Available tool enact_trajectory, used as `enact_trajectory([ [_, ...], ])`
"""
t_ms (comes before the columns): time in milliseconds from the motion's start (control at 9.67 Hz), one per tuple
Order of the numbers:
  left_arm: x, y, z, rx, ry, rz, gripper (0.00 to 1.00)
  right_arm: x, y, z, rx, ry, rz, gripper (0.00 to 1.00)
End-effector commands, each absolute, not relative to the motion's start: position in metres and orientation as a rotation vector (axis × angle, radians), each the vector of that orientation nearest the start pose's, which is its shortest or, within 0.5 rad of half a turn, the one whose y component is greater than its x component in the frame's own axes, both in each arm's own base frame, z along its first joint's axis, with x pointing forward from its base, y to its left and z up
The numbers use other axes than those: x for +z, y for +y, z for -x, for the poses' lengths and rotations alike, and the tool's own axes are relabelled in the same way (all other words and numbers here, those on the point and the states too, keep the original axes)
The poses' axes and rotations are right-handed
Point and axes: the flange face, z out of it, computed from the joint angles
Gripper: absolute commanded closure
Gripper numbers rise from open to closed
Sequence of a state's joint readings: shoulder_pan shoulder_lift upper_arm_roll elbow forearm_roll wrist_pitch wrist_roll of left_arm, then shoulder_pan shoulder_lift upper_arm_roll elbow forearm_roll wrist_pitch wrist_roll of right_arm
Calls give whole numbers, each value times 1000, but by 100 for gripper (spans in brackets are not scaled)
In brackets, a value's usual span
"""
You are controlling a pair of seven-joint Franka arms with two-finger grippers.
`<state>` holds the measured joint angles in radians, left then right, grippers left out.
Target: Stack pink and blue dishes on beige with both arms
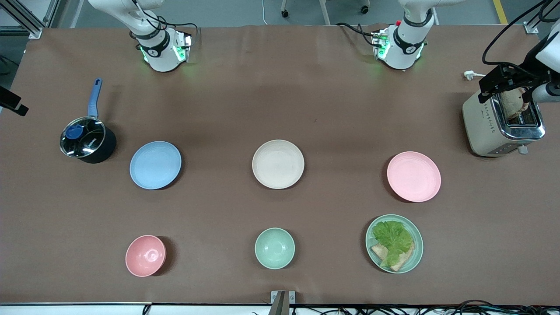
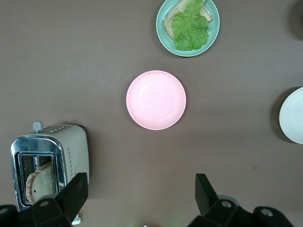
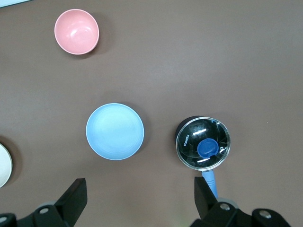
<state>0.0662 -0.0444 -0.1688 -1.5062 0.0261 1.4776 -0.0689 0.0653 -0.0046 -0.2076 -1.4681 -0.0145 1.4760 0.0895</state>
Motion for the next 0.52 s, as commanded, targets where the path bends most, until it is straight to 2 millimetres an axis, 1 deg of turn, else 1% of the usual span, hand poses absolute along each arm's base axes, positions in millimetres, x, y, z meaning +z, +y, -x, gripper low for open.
enact_trajectory([
  [0, 654, -52, -535, 38, 73, 3110, 0, 667, -79, -535, -9, 390, 3119, 0],
  [103, 647, -48, -543, 56, 65, 3109, 0, 667, -79, -535, -9, 390, 3119, 0],
  [207, 629, -48, -556, 104, 71, 3116, 0, 664, -78, -534, 12, 383, 3120, 0],
  [310, 607, -49, -569, 148, 35, 3126, 0, 643, -77, -542, 100, 331, 3128, 0],
  [414, 583, -37, -585, 155, 38, 3126, 0, 619, -73, -558, 144, 183, 3141, 0],
])
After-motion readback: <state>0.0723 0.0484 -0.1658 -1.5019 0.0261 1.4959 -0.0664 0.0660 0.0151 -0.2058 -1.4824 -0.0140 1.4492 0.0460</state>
